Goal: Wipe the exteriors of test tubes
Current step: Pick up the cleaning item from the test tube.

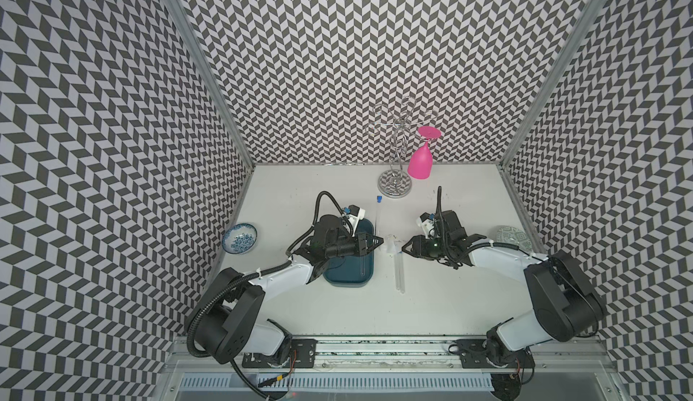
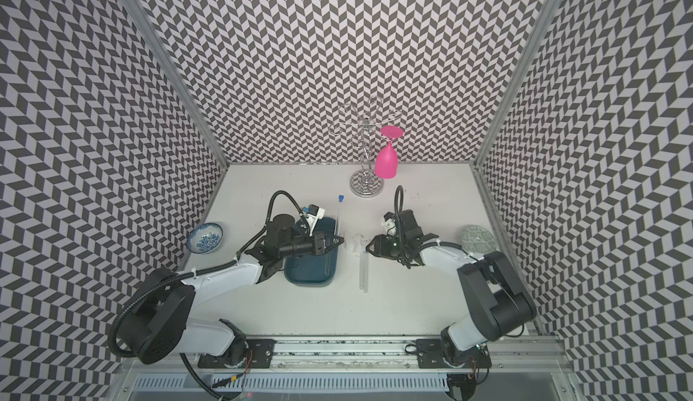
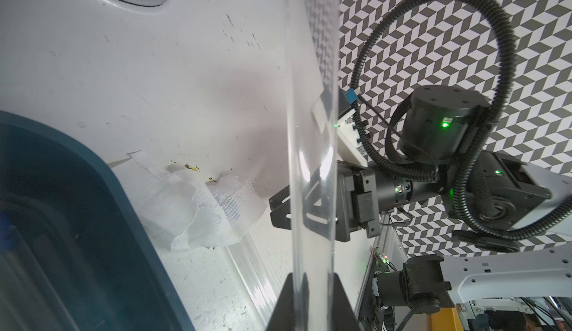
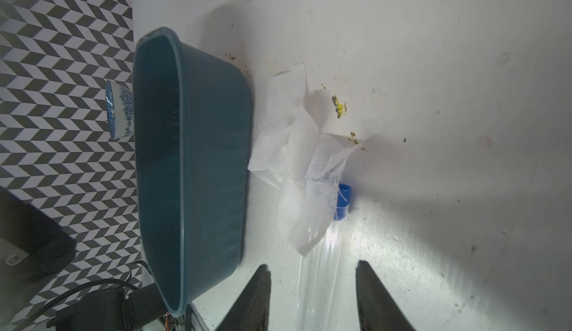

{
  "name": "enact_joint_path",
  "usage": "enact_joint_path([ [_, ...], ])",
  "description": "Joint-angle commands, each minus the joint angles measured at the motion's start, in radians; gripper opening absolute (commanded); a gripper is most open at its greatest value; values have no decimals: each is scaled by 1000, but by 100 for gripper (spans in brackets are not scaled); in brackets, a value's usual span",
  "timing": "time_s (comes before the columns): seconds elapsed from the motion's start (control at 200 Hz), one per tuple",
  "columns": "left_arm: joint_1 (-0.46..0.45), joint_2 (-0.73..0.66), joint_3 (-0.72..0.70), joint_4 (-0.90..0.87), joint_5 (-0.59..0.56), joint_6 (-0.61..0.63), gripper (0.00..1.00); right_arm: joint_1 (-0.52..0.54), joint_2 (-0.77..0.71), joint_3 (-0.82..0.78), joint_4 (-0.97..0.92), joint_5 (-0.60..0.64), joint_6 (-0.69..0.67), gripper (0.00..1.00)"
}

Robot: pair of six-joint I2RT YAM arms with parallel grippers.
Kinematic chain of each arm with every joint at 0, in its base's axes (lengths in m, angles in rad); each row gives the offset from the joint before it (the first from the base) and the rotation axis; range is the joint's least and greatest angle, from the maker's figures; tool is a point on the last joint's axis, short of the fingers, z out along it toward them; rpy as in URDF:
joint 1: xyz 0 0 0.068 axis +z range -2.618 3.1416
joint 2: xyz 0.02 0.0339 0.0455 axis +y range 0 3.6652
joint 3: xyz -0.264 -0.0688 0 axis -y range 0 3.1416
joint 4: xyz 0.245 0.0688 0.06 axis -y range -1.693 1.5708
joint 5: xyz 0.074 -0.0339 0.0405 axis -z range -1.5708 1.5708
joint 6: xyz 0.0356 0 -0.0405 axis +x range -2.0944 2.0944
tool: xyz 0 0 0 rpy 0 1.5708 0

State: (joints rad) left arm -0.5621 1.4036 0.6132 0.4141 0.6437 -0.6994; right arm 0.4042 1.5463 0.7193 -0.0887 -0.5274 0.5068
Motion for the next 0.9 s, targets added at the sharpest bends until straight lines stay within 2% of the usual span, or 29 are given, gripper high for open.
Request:
enact_joint_path([
  [0.0, 3, -17, -9, -6, -3, 14, 14, -8, 33, -27, 165, -52, 19, 45],
  [0.14, 2, -13, -10, -2, -3, 14, 14, -13, 86, -30, 237, -75, 37, 43],
  [0.225, 1, -9, -7, -2, -1, 16, 14, -15, 117, -15, 257, -76, 39, 38],
  [0.26, 1, -5, -7, -4, -1, 17, 14, -16, 124, -7, 259, -73, 37, 33],
  [0.366, -1, 5, -2, -4, 2, 20, 14, -21, 109, 18, 248, -52, 28, 9],
  [0.436, -5, 17, 5, -6, 6, 23, 14, -21, 76, 39, 211, -26, 12, 0],
  [0.596, -19, 54, 34, -8, 8, 28, 14, -21, -60, 71, 137, -40, -23, 0],
  [0.741, -36, 99, 69, 12, 11, 21, 14, -19, -189, 113, 66, -125, -30, 0],
  [0.896, -49, 153, 103, 39, 29, 10, 14, -7, -245, 172, 31, -217, -17, 0],
])
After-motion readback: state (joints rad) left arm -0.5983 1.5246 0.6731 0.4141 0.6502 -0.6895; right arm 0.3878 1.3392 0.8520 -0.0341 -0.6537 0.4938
